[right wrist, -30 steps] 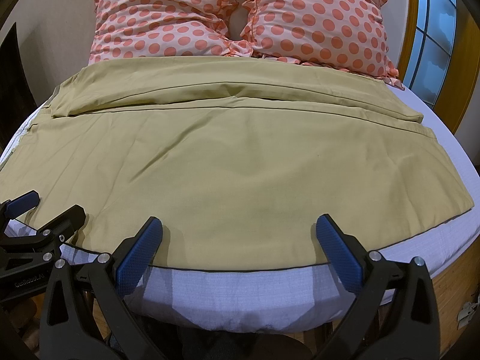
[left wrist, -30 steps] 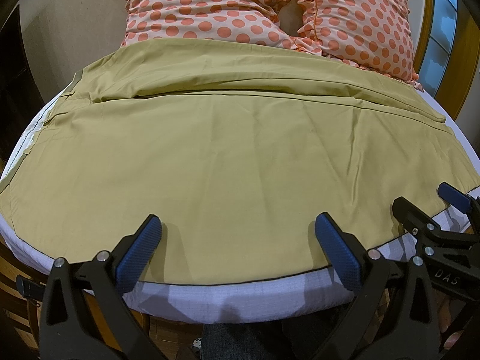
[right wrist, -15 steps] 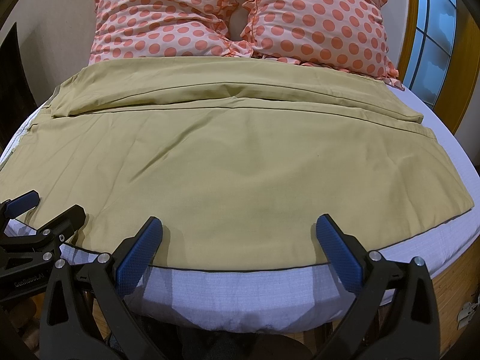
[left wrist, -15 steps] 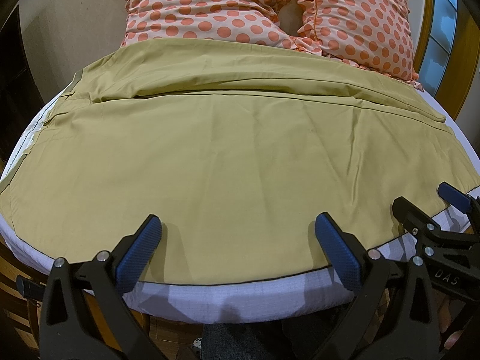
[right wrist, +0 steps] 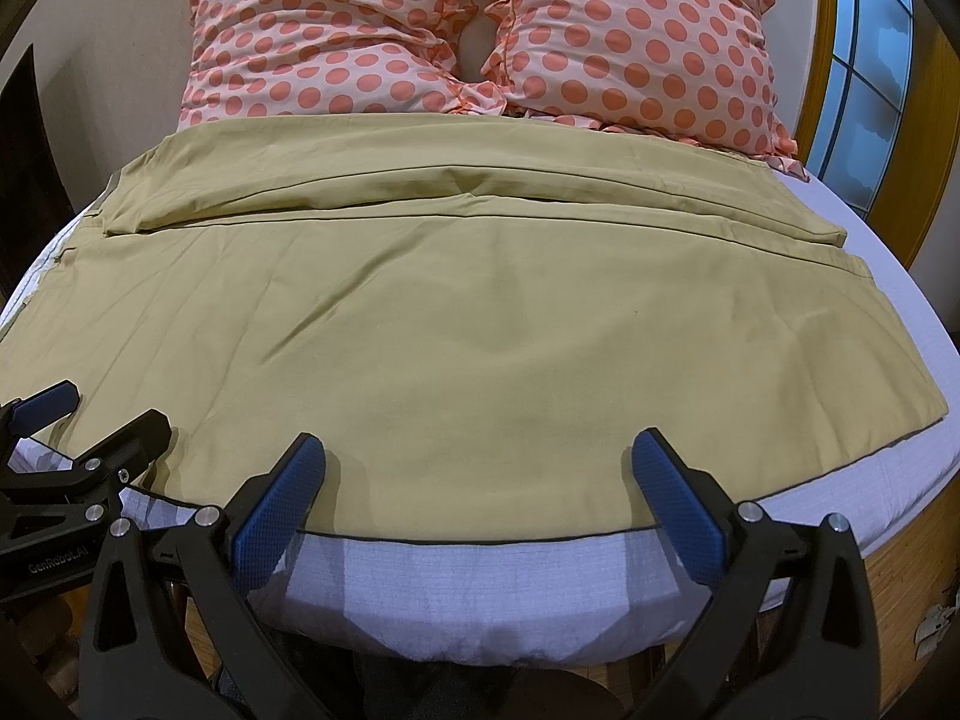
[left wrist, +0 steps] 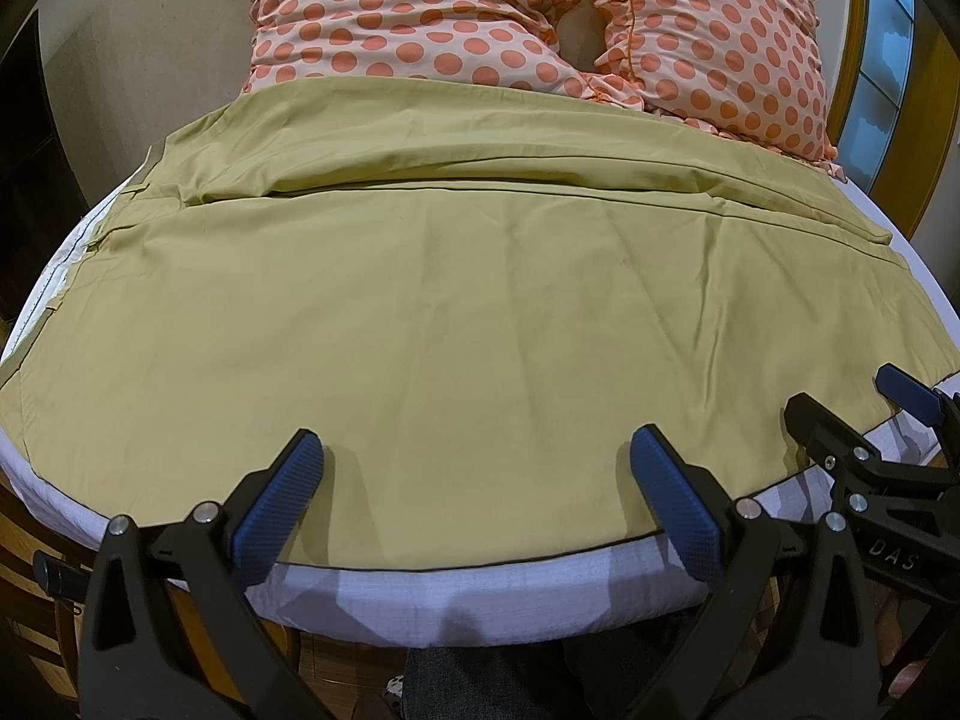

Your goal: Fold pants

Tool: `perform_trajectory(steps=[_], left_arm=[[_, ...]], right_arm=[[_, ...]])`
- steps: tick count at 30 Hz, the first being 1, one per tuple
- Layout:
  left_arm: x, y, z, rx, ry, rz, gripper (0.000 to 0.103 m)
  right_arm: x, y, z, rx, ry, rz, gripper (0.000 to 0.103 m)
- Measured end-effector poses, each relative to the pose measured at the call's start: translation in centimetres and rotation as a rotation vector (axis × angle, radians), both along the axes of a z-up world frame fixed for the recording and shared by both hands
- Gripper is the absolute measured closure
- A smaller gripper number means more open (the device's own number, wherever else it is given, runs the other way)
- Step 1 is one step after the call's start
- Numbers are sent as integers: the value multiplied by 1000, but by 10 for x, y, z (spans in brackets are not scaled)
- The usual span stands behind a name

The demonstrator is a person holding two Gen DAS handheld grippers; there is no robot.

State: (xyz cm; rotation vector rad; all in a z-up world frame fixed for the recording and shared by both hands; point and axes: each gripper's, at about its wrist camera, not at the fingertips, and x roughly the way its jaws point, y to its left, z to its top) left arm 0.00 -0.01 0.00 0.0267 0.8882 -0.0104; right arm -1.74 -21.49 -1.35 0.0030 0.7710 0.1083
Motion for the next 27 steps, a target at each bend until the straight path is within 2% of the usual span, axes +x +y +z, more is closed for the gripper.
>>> perform_trajectory(steps=[6,11,14,16,18,20,23,25,27], left_arm=[[-1,0,0,0,-10,0,2],[-11,0,-1,3,-81,-8,2],[-4,3,0,-4,-72,-15,2],[1,8,6,-3,-86,0,2],[5,13,16,-17,-114,1,2],[10,17,26,-33,-146,-1,2],[20,21,40,-43,-193,4,2],[27,21,48,-41,-217,-1,2],[33,21,52,-32,-225,-4,2]], right_arm=[[-1,0,0,1,-17,4,1],[-7,-3,0,8,-88,44,1],[8,-14,7,16,-33,57,1],[26,-37,25,68,-36,26,1],[53,-65,49,105,-41,-40,1],[99,-98,72,136,-25,-137,1],[166,-137,84,156,29,-301,4],[229,-173,80,222,103,-452,23],[277,-200,69,283,180,-577,30]])
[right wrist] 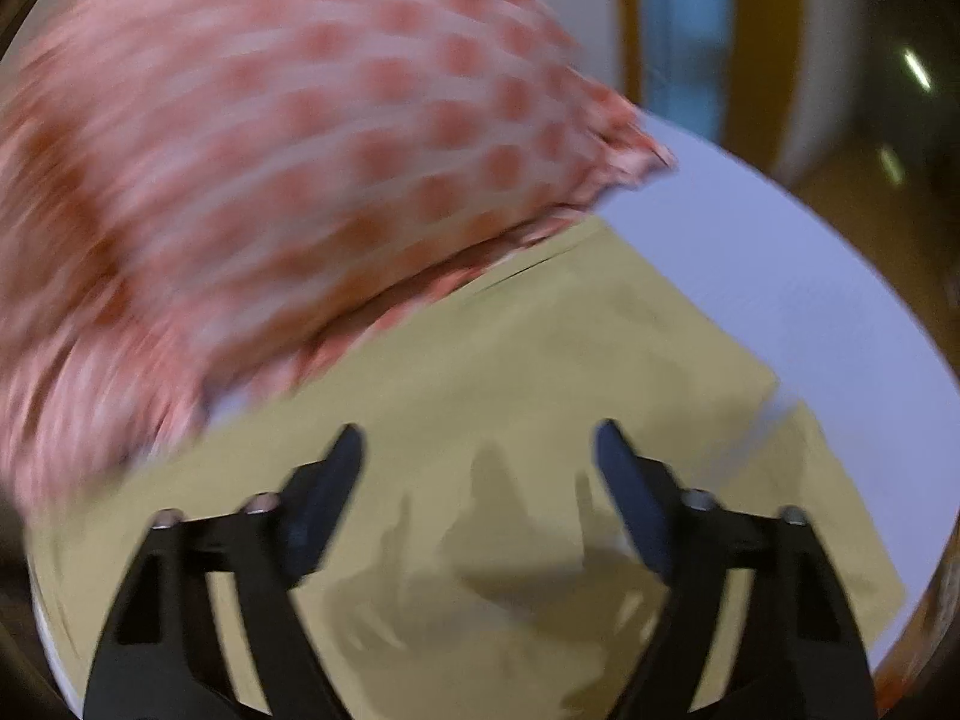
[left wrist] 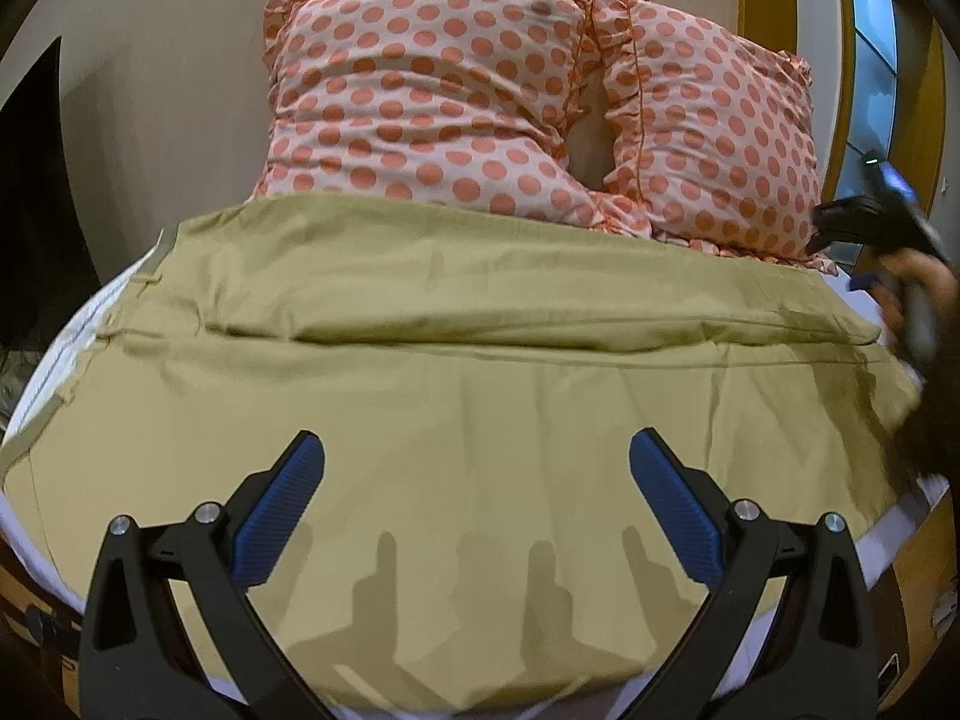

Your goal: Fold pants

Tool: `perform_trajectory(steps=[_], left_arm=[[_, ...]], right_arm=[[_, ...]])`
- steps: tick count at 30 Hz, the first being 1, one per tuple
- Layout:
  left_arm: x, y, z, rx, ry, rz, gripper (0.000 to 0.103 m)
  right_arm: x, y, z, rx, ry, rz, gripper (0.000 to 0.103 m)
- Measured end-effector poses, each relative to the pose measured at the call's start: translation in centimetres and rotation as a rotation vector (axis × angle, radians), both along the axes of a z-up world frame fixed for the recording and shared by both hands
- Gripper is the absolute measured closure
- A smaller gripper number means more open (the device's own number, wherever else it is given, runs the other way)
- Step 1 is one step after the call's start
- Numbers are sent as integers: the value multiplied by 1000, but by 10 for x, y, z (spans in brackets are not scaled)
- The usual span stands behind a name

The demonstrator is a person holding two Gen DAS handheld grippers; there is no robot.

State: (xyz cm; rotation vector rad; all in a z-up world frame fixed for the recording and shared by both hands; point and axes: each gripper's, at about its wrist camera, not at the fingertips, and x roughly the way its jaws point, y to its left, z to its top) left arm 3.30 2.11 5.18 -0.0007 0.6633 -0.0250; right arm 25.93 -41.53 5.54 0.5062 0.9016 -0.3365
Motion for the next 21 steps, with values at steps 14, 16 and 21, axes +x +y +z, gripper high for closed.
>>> perform_trajectory(steps=[14,16,21], left_arm=[[34,26,-9,-195,0,-73,2],[32,32,-12,-287,-11,-105,2],[15,49,-1,-395,-85,-154,2]], right_arm=[[95,-42,-63,-140,9,-182,90],[79,-62,-73,-30,-82,-175,98],[-2,-104,-76,253,-348,-127,99]])
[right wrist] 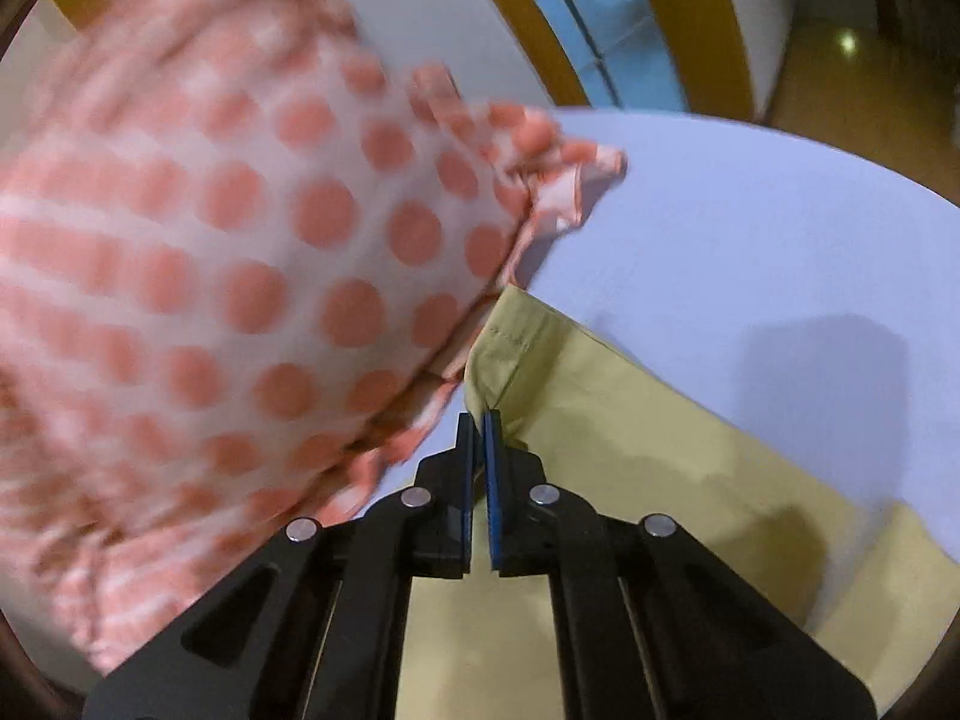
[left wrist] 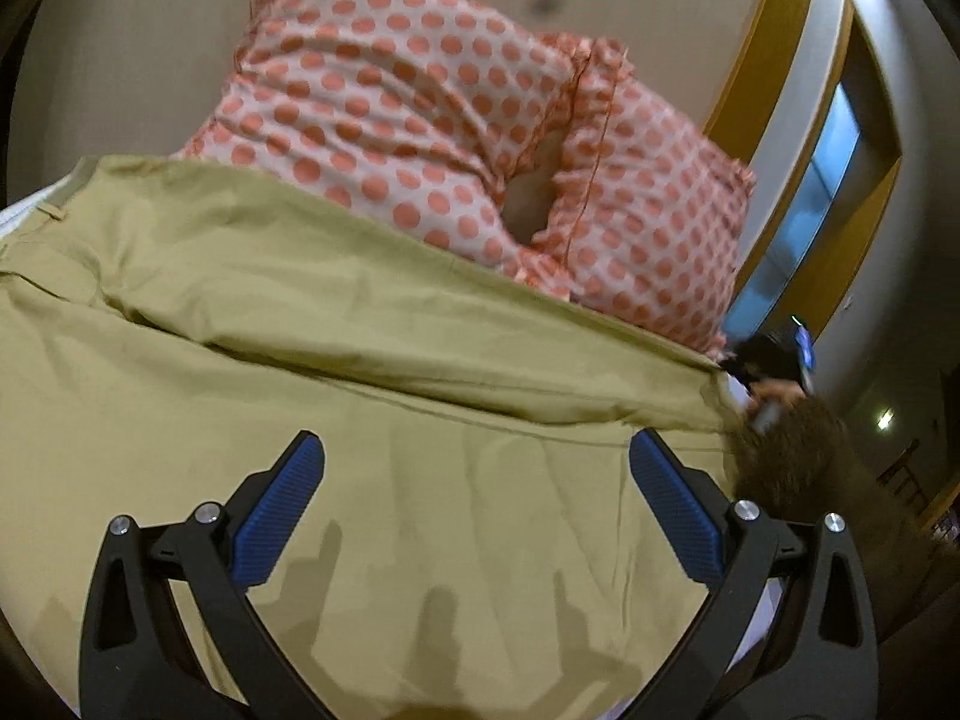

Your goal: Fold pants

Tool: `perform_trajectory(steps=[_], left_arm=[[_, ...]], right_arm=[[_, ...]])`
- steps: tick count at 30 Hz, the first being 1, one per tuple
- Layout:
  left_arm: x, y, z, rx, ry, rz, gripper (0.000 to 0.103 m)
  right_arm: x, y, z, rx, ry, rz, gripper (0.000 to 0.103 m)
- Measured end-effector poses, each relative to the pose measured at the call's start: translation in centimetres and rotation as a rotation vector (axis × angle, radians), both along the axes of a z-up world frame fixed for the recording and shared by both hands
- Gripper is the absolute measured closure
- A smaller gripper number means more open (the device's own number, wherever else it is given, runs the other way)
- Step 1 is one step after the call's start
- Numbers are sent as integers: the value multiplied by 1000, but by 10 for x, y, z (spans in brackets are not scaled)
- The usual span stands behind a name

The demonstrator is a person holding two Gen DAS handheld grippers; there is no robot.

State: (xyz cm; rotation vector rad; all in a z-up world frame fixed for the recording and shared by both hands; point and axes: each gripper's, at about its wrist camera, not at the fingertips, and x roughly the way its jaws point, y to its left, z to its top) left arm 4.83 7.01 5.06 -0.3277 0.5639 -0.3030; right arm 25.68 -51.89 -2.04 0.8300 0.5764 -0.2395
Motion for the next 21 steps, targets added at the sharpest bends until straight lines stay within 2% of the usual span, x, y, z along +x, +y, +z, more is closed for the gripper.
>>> perform_trajectory(steps=[2,4,5,7,8,9,11,12,15,16,18,19,20,21], left_arm=[[-8,6,8,16,-35,22,2],[-14,13,16,33,-59,41,2],[-17,17,20,39,-68,47,2],[-17,27,29,34,-75,56,2],[-16,31,31,28,-74,61,2],[-12,38,35,7,-71,68,2],[-1,48,39,-35,-58,77,2],[8,55,42,-61,-37,83,2],[36,70,42,-112,42,98,2],[43,74,40,-120,60,105,2],[60,83,35,-132,113,140,2],[68,86,33,-137,131,153,2],[76,89,32,-142,145,165,2],[87,92,30,-141,163,180,2]], right_arm=[[-50,-6,3,49,-100,42,99],[-98,-14,-3,105,-160,70,99],[-120,0,-3,125,-170,78,99],[-172,3,-19,199,-169,79,99],[-179,2,-17,231,-161,76,99],[-198,5,-30,273,-143,66,99],[-210,9,-42,310,-99,70,98],[-206,11,-48,322,-64,87,95],[-222,16,-48,368,-33,83,66],[-234,18,-49,368,-44,81,63],[-226,18,-46,343,-37,74,62],[-225,17,-45,333,-42,75,65],[-225,16,-46,321,-49,78,76],[-220,16,-46,311,-63,85,101]])
